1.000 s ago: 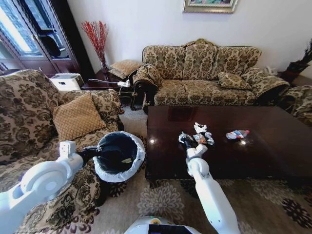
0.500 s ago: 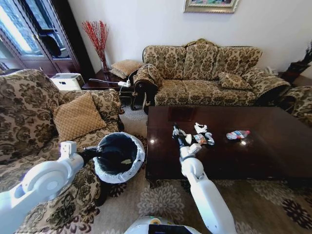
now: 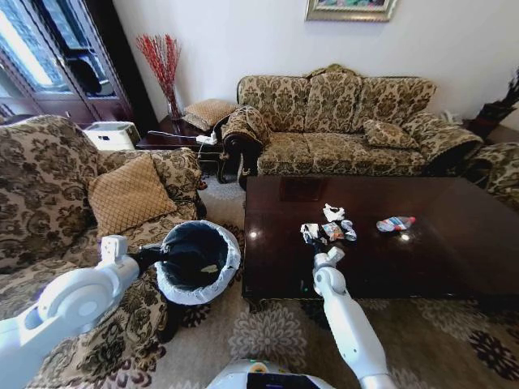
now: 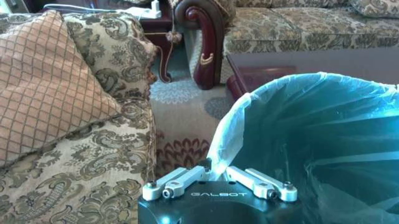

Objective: Move to the front of the table and place the trash on the table into the trash bin.

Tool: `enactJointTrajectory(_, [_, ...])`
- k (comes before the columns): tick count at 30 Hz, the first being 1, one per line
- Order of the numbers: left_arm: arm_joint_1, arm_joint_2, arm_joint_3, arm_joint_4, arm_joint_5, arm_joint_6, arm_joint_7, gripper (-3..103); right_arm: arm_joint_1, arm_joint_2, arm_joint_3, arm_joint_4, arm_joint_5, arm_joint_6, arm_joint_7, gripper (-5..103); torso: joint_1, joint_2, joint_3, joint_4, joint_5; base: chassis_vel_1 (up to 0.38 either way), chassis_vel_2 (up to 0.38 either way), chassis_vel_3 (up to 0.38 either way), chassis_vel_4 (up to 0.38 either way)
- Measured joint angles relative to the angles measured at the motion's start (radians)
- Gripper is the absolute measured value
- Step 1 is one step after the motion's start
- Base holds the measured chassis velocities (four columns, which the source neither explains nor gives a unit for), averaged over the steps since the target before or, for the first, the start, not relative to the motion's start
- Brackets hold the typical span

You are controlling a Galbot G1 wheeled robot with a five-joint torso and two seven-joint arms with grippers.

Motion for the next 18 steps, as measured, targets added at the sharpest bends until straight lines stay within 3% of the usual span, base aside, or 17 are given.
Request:
enactJointTrajectory(5, [0.0,-0.001,0.004,-0.004,0.002,-0.001,0.002,0,0.03,-0.003,-0.001,-0.044,-0.001,-0.005,0.0,97,0.0,0.0,0.0,0.0,0.0,0.0,0.0,0.0,0.0])
enactJointTrajectory(11, [-0.001,0.0,-0.001,-0.008,0.0,-0.003,0.002,0,0.121,0.005,-0.002,-0.158,0.016,-0.004,0.0,101,0.0,0.0,0.0,0.0001,0.0,0.0,0.0,0.0,0.0])
enactJointTrajectory(16, [-0.003,-0.001,0.001,-0.002,0.0,-0.004,0.002,0,0.163,0.006,-0.024,-0.225,0.047,-0.014,0.0,90,0.0,0.0,0.0,0.0002,0.0001,0.0,0.0,0.0,0.0])
enactJointTrajectory(18, [-0.005,-0.002,0.004,0.003,0.0,-0.005,0.003,0,0.166,0.01,-0.027,-0.232,0.046,-0.017,0.0,79,0.0,0.0,0.0,-0.0001,-0.0004,0.0,0.0,0.0,0.0])
